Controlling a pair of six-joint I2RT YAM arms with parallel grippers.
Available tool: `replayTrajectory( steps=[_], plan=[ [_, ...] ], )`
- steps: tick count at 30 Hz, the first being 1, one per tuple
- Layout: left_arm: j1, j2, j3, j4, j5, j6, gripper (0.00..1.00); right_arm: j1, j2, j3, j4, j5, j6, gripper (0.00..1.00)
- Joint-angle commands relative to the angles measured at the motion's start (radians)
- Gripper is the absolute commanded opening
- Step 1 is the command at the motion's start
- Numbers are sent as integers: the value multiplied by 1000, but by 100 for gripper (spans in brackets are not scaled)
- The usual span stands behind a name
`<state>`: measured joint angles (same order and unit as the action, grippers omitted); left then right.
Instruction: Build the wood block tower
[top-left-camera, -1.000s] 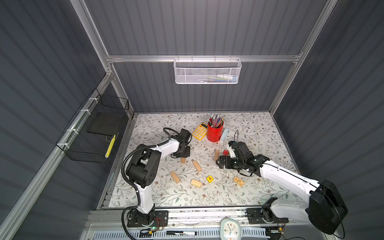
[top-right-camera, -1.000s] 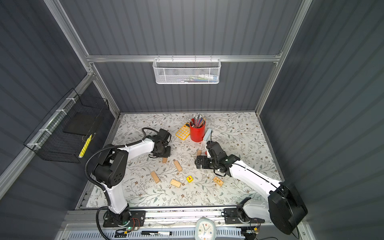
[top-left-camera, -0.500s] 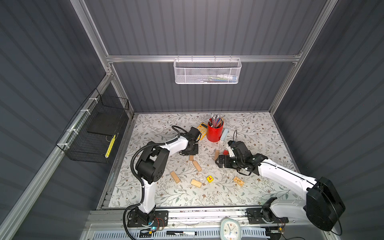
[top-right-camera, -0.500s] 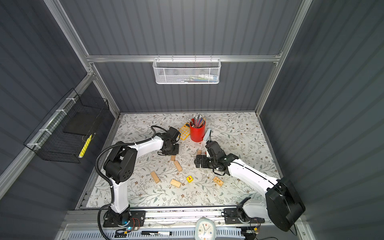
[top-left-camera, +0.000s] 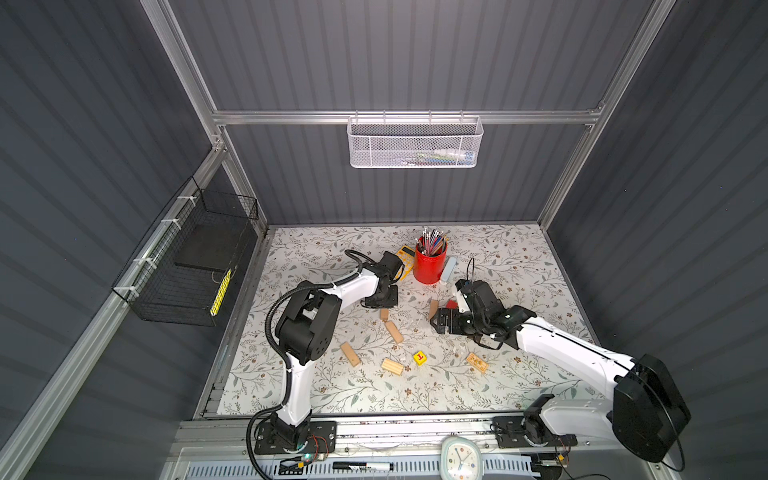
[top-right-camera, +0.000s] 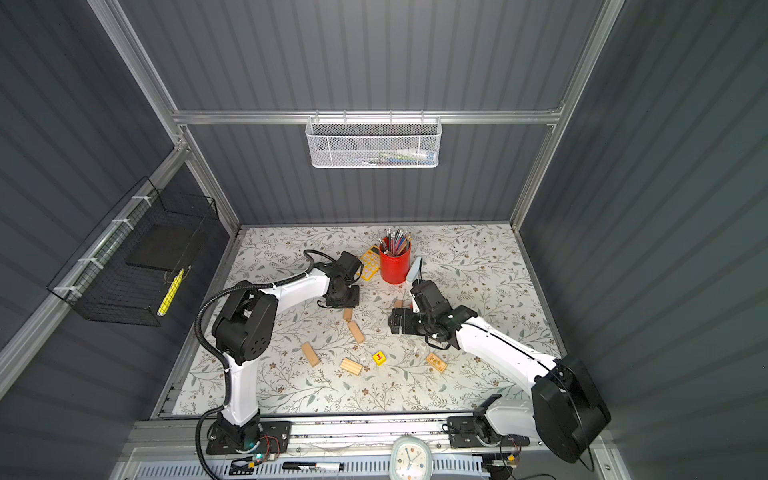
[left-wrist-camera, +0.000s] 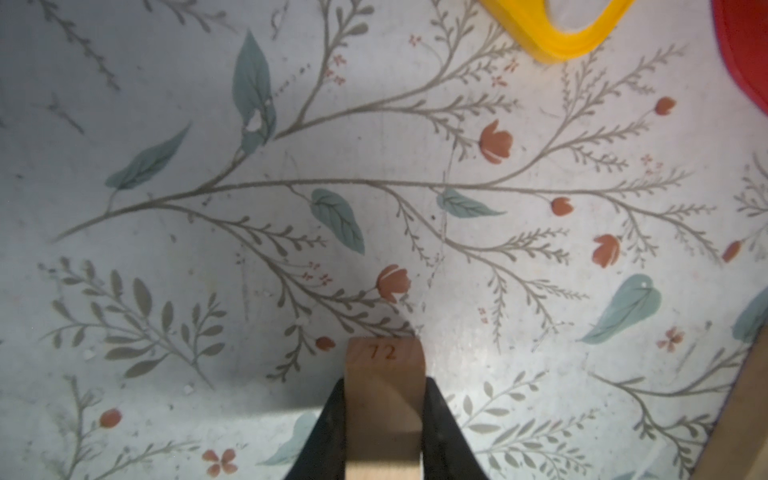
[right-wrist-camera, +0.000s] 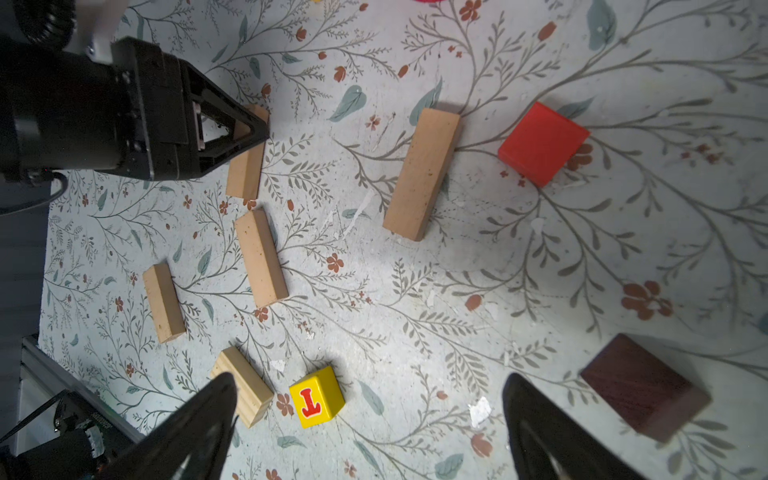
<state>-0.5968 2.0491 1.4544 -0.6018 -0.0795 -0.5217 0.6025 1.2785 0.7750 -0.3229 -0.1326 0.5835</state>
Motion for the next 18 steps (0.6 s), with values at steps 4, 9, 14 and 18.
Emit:
replayTrajectory(
  steps=[4,9,14,18],
  plan=[
    [-6,36,7,-67,17,-11,34,-3,1,31,-31,11,-16,99],
    [-6,22,8,-56,20,-13,39,-4,-3,47,-52,24,-36,99],
    [-6,-10,8,-45,21,-20,45,-3,17,96,-113,-4,-80,99],
    [-6,-91,-32,-4,11,-33,48,6,36,132,-149,-33,-116,99]
  ],
)
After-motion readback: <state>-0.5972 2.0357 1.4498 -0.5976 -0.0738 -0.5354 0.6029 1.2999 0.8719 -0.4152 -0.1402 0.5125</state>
